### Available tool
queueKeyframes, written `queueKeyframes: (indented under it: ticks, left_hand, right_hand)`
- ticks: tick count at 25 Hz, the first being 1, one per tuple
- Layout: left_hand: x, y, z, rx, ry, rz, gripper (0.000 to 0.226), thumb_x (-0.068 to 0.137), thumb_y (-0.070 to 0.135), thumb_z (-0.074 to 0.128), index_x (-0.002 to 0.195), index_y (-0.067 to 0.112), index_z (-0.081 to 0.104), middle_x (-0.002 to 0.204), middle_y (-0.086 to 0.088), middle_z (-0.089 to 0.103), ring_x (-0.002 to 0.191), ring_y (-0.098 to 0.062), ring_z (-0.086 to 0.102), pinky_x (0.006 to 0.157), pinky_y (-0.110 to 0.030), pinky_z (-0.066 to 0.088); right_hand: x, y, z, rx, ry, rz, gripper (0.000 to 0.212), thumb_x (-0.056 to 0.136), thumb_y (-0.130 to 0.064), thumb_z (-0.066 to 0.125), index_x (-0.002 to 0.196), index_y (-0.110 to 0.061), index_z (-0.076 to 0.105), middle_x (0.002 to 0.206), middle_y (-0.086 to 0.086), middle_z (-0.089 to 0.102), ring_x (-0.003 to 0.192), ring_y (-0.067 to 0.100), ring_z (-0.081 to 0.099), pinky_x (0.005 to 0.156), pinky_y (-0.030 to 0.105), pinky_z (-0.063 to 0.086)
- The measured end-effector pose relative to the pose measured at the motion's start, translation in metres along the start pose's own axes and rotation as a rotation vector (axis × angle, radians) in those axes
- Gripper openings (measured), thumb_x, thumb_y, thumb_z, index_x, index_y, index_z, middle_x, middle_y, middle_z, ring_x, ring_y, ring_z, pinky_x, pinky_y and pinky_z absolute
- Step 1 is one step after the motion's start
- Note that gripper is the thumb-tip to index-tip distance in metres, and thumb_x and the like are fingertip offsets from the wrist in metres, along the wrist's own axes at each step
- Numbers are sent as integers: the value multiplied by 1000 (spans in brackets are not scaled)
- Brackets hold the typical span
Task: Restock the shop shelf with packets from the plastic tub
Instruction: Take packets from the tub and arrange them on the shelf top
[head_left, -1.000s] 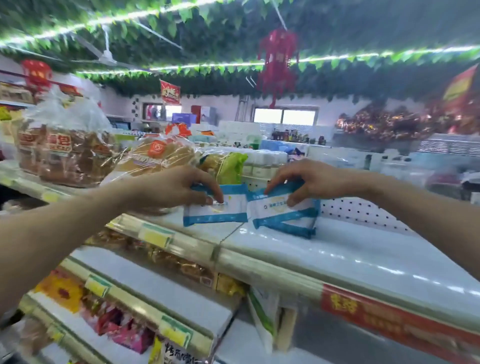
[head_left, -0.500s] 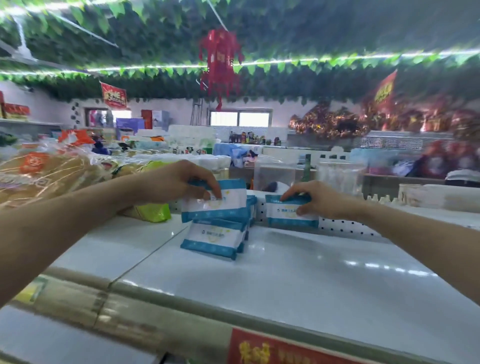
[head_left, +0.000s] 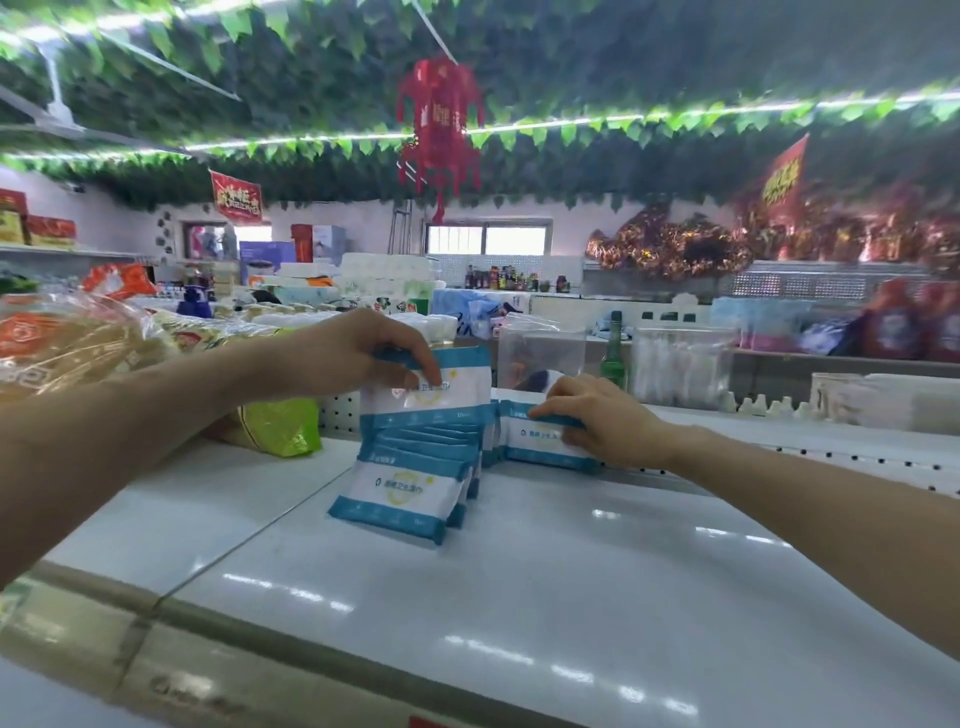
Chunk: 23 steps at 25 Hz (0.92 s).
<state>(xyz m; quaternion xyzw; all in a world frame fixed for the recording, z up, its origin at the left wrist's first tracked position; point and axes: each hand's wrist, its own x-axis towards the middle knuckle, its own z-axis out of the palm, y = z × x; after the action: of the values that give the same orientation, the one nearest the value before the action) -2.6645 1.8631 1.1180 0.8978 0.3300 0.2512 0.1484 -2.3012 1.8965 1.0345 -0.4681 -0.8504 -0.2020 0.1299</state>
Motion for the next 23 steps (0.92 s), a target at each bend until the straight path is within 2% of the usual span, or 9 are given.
queueKeyframes:
  ticks: [4, 7, 13, 16, 19, 23]
  left_hand:
    - [6, 0, 4, -25, -14, 13, 24, 99, 11, 66, 103, 31, 78, 110, 16, 74, 102, -3, 68, 81, -25, 57]
    - [16, 4, 7, -60, -15, 16, 25, 99, 8, 65, 102, 28, 79, 109, 16, 75, 101, -2, 69, 80, -22, 57]
    - [86, 24, 17, -55, -21, 159, 25, 96, 8, 69, 103, 29, 80, 113, 9, 74, 108, -13, 68, 99, -38, 57]
    - [125, 27, 45, 26, -120, 222, 25, 96, 6, 69, 106, 25, 81, 111, 11, 75, 105, -16, 68, 98, -39, 56]
    - [152, 12, 80, 78, -203, 240, 24, 93, 5, 72, 105, 22, 82, 115, -1, 74, 106, -30, 66, 97, -50, 54]
    - [161, -10, 107, 204, -314, 198, 24, 93, 8, 72, 107, 25, 82, 113, 9, 73, 99, -14, 66, 100, -40, 53]
  right_hand:
    - [-4, 4, 5, -151, 30, -2, 48, 100, -31, 59, 146, -42, 51, 132, -3, 47, 114, 22, 46, 95, 39, 40]
    - [-9, 5, 4, -146, 38, -3, 50, 100, -32, 62, 146, -44, 50, 139, -3, 45, 121, 22, 43, 99, 40, 39]
    - [-38, 31, -31, -38, 167, 112, 53, 92, -25, 73, 139, -43, 56, 131, -7, 56, 115, 15, 51, 98, 42, 46]
    - [-67, 42, -51, -39, 207, 158, 46, 92, -22, 71, 133, -40, 61, 125, -8, 58, 111, 11, 51, 97, 44, 48]
    - [-92, 48, -63, -61, 241, 175, 41, 91, -15, 70, 126, -35, 68, 118, -5, 60, 105, 17, 55, 91, 49, 49]
    - [-112, 52, -65, -89, 215, 144, 46, 88, -13, 76, 127, -35, 68, 116, -7, 60, 106, 19, 55, 84, 50, 49]
